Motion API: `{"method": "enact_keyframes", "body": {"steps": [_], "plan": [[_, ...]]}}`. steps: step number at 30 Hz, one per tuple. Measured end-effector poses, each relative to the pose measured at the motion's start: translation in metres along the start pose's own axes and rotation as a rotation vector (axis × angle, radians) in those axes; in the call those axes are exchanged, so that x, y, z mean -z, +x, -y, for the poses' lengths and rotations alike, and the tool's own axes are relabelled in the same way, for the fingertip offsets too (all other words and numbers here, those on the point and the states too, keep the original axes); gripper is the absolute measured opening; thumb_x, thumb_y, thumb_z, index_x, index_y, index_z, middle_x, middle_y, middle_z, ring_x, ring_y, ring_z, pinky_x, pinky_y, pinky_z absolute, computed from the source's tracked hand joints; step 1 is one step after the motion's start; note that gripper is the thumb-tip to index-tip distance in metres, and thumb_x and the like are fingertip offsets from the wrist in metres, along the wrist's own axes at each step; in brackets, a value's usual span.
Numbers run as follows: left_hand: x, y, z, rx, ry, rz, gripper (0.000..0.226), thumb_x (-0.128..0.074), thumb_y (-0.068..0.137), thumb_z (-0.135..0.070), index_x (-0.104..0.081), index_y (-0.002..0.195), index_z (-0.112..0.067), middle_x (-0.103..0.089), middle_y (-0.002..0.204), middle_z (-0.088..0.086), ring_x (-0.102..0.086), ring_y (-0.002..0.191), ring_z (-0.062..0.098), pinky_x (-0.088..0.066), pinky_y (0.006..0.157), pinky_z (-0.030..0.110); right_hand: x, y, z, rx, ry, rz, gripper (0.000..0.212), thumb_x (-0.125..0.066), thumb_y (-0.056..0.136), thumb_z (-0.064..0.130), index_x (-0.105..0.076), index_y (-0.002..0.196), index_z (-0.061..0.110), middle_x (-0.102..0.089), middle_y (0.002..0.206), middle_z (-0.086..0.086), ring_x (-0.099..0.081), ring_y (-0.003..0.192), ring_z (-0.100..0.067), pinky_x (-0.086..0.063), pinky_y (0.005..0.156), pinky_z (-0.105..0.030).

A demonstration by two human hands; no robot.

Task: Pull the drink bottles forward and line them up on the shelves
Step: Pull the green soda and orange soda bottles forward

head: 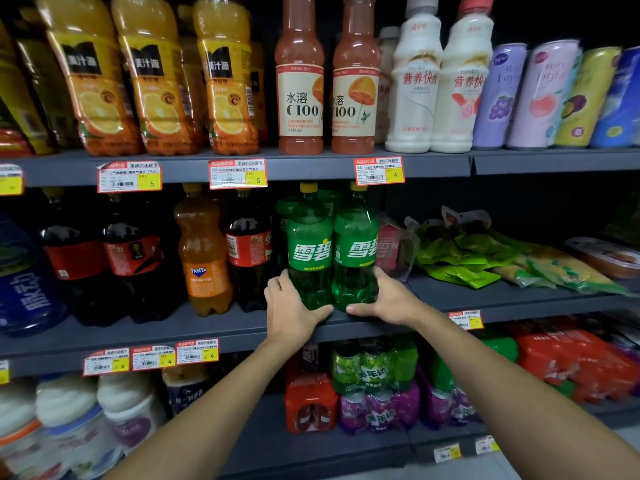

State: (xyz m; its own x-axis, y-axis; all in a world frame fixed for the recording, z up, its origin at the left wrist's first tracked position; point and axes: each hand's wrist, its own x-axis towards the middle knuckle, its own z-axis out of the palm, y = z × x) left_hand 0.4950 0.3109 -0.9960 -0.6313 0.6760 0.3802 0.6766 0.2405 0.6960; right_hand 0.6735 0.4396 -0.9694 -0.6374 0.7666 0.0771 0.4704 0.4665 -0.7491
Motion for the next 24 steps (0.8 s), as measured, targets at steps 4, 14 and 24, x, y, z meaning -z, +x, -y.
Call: {"method": "enact_keyframes", "body": {"steps": [4, 14, 24], "plan": [[0.014, 0.007, 0.012, -0.056, -0.096, 0.131, 0.095, -0.092, 0.065, -0.035, -0.04, 0.142, -0.018, -0.058, 0.131, 0.0, -0.053, 0.123, 0.018, -0.043, 0.097, 0.026, -0.004, 0.004, -0.005, 0.027, -0.035, -0.018, 0.099, -0.092, 0.065, 0.045, -0.037, 0.144, 0.026, -0.06, 0.132, 0.009, -0.06, 0.115, -0.012, -0.048, 0.103, -0.033], [0.012, -0.001, 0.016, -0.137, 0.027, 0.086, 0.105, -0.087, 0.071, -0.043, -0.024, 0.149, -0.013, -0.057, 0.133, 0.009, -0.054, 0.124, 0.027, -0.049, 0.099, 0.038, -0.002, 0.008, -0.014, 0.07, -0.21, 0.003, 0.107, -0.088, 0.066, 0.056, -0.029, 0.149, 0.025, -0.053, 0.144, -0.002, -0.053, 0.127, -0.019, -0.045, 0.103, -0.032], [0.017, 0.01, 0.028, -0.162, -0.089, 0.2, 0.112, -0.09, 0.065, -0.049, -0.019, 0.15, -0.031, -0.059, 0.136, -0.002, -0.056, 0.125, 0.017, -0.046, 0.1, 0.029, -0.001, 0.013, -0.02, 0.127, -0.251, 0.021, 0.113, -0.079, 0.056, 0.078, -0.03, 0.146, 0.032, -0.056, 0.142, 0.005, -0.054, 0.127, -0.016, -0.042, 0.094, -0.024]]}}
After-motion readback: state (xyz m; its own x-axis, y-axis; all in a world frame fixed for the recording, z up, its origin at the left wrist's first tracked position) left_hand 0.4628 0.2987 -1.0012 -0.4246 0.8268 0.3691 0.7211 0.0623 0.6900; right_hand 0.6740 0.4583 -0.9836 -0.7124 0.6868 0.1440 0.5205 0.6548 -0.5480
